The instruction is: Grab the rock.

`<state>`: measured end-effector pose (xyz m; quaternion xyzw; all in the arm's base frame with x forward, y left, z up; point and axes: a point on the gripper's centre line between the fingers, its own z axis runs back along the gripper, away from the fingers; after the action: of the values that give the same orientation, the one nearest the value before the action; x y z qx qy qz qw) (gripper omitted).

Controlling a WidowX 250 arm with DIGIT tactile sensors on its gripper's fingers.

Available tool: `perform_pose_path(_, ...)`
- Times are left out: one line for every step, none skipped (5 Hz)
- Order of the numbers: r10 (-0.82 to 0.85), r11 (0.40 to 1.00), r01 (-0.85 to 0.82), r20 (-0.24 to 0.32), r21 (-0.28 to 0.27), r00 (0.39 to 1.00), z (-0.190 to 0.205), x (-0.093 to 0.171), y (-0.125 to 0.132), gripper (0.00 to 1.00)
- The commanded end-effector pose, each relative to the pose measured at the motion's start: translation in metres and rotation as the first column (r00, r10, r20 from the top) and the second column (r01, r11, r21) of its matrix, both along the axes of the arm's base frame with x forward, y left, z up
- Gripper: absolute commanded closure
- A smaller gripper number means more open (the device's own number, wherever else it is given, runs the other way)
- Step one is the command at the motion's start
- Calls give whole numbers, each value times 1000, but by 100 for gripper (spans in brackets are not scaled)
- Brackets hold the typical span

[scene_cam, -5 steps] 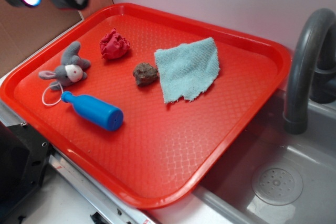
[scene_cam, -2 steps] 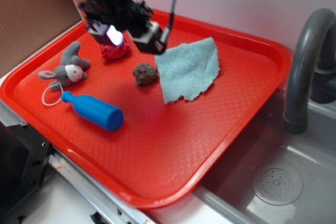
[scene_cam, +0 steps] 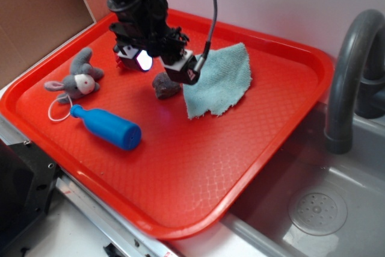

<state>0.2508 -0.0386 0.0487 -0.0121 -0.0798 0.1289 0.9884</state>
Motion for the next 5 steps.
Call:
perform_pose_path(12,1000,-11,-40,21,999,-15,5,6,0)
perform_pose_path(9,1000,-8,-50,27,999,-18,3,4,0)
perform_pose_path(12,999,-10,-42,38,999,-15,-2,2,100)
perform_pose_path(17,1000,-17,-19,18,1000,15,-8,1,100)
perform_pose_path(3,1000,-3,17,1,1000,59,-15,-3,100)
